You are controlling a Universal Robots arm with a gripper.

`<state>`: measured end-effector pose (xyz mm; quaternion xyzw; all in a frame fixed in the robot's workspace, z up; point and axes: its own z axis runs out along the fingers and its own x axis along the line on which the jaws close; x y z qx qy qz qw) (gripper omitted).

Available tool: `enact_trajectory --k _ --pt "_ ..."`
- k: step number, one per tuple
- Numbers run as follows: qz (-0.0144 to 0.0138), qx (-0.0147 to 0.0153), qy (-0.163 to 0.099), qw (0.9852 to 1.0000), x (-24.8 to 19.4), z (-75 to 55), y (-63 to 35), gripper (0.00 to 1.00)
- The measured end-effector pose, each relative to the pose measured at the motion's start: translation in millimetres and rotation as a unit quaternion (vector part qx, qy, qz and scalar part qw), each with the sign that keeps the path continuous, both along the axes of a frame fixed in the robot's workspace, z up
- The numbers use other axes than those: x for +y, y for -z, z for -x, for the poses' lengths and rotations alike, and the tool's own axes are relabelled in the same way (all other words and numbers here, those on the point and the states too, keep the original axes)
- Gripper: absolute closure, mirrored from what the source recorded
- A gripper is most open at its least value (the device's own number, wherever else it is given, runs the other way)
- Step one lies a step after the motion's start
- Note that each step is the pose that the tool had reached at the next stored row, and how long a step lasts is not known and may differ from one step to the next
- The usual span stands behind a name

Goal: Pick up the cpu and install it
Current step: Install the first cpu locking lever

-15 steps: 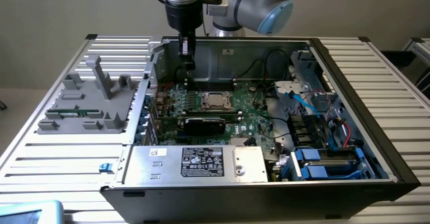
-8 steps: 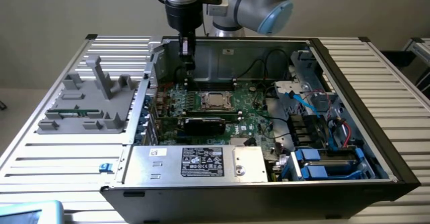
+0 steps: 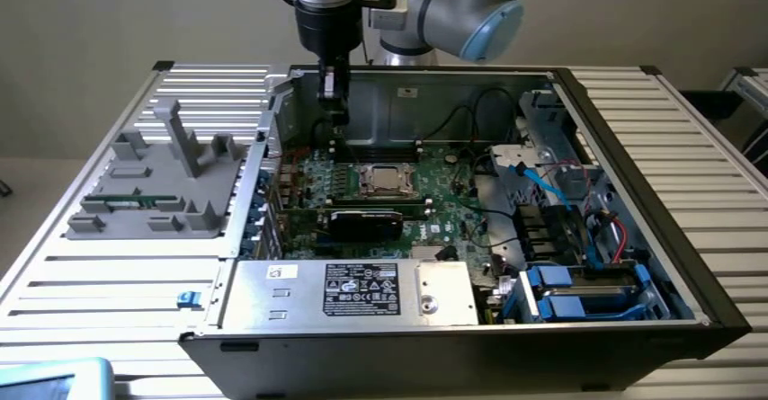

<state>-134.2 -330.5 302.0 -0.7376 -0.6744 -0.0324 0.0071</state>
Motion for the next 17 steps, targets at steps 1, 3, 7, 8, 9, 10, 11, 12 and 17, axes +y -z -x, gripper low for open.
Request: enact_trajectory --k 1,3,7,8,9,10,11,12,17 --pt "0.0000 0.0000 0.007 1.0000 0.0 0.0 0.0 0.89" --pt "0.0000 0.0000 0.021 0.9998 0.0 0.0 0.0 0.89" --pt "0.0000 0.0000 0.052 0.9987 0.0 0.0 0.1 0.89" --pt "0.0000 0.0000 0.060 0.9982 0.0 0.0 0.1 0.89" --pt "0.0000 0.0000 0.067 0.9977 0.0 0.0 0.2 0.89" --pt "0.0000 -0.0001 0.075 0.9972 0.0 0.0 0.2 0.89" --pt "0.0000 -0.0001 0.083 0.9966 0.0 0.0 0.2 0.89" --pt "0.0000 -0.0001 0.090 0.9959 0.0 0.0 0.2 0.89" --pt "0.0000 -0.0001 0.129 0.9916 0.0 0.0 0.4 0.89"
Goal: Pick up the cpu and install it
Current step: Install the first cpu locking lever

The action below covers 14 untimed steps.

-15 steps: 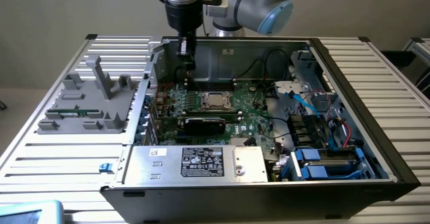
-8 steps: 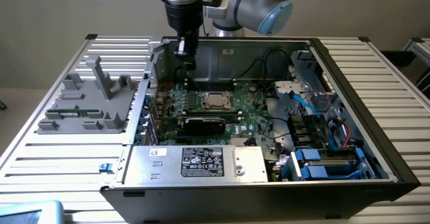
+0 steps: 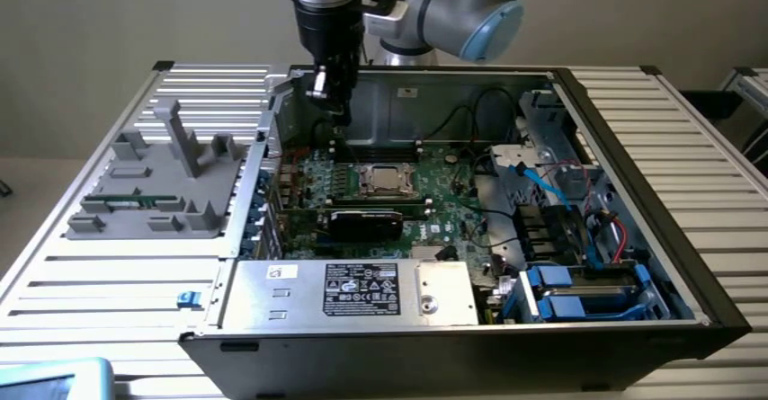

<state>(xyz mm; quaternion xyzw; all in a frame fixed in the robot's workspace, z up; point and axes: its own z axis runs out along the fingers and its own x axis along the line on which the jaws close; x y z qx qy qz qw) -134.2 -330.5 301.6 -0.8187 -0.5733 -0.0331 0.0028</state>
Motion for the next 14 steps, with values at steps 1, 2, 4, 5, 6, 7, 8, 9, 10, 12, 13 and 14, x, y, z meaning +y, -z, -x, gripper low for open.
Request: enact_trajectory --k 1,2,4,5,6,7,8,9,10,12,13,14 --pt "0.0000 0.0000 0.008 1.0000 0.0 0.0 0.0 0.89" --pt "0.0000 0.0000 0.015 0.9999 0.0 0.0 0.0 0.89" --pt "0.0000 0.0000 0.030 0.9995 0.0 0.0 0.1 0.89" --pt "0.0000 0.0000 0.038 0.9993 0.0 0.0 0.1 0.89" --pt "0.0000 0.0000 0.046 0.9989 0.0 0.0 0.1 0.89" --pt "0.0000 0.0000 0.054 0.9986 0.0 0.0 0.1 0.89" --pt "0.0000 0.0000 0.061 0.9981 0.0 0.0 0.2 0.89" --pt "0.0000 0.0000 0.069 0.9976 0.0 0.0 0.2 0.89" --pt "0.0000 0.0000 0.076 0.9971 0.0 0.0 0.2 0.89" --pt "0.0000 0.0000 0.091 0.9958 0.0 0.0 0.3 0.89" --pt "0.0000 0.0000 0.098 0.9951 0.0 0.0 0.4 0.89" --pt "0.0000 0.0000 0.106 0.9944 0.0 0.0 0.4 0.89"
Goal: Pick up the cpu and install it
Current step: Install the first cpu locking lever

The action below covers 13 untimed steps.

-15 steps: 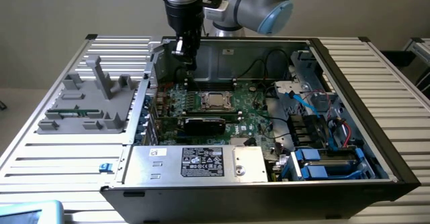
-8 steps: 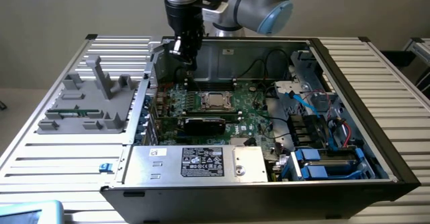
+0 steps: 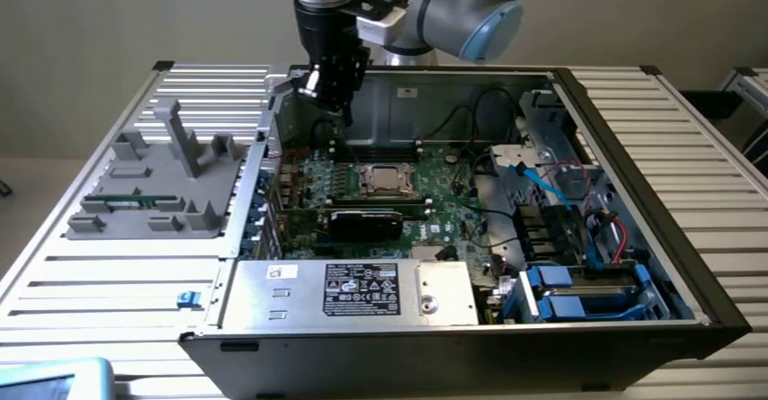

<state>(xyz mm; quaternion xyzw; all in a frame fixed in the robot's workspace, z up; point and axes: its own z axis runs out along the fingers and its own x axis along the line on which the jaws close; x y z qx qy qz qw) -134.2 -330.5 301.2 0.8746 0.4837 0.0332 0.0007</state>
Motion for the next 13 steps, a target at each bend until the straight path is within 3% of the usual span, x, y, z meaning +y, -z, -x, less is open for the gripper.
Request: enact_trajectory --k 7,13 --pt "-0.0001 -0.0011 0.046 0.9989 0.0 0.0 0.3 0.89" --pt "-0.0006 -0.0022 0.085 0.9964 0.0 0.0 0.5 0.89"
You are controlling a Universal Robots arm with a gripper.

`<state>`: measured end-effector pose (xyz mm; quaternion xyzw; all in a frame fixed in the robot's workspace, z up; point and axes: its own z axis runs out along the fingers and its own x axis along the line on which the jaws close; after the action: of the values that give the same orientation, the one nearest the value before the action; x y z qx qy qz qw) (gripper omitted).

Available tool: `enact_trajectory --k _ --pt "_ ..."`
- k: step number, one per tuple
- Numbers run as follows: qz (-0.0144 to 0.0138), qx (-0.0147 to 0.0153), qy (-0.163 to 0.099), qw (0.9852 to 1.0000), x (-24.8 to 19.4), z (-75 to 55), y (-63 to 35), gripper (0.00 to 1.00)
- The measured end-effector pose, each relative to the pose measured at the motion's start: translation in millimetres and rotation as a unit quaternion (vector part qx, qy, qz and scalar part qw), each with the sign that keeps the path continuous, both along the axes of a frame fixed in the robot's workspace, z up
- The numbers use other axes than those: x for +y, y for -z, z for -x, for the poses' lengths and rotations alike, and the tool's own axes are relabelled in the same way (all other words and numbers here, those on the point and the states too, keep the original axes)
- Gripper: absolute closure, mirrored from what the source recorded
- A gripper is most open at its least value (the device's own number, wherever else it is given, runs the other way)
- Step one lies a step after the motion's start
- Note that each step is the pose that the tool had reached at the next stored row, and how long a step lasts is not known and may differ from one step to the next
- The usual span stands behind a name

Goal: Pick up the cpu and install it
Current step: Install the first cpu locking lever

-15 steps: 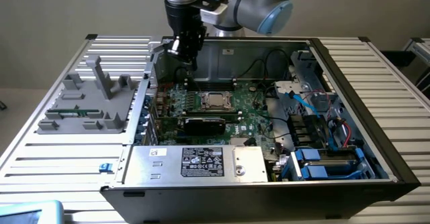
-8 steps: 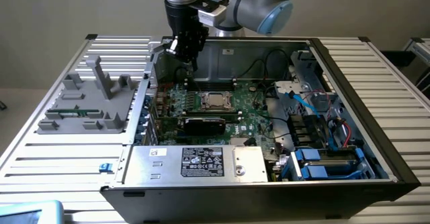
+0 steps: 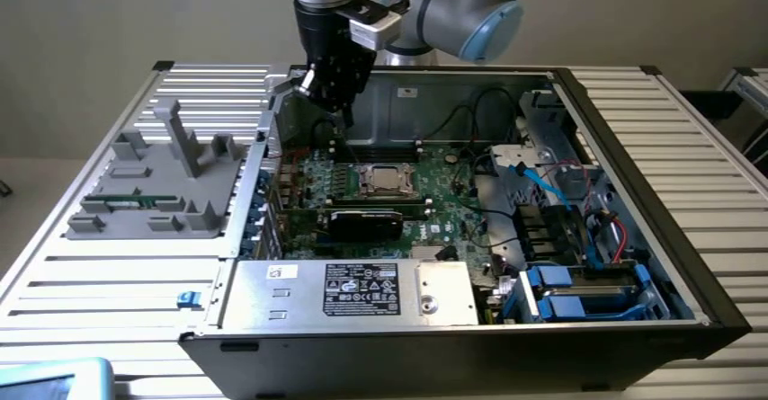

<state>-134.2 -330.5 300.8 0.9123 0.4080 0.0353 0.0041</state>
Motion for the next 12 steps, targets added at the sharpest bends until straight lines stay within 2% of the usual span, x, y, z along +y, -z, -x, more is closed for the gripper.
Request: enact_trajectory --k 6,12 --pt "-0.0005 -0.0016 0.037 0.9993 0.0 0.0 0.3 0.89" --pt "-0.0010 -0.0035 0.074 0.9972 0.0 0.0 0.6 0.89"
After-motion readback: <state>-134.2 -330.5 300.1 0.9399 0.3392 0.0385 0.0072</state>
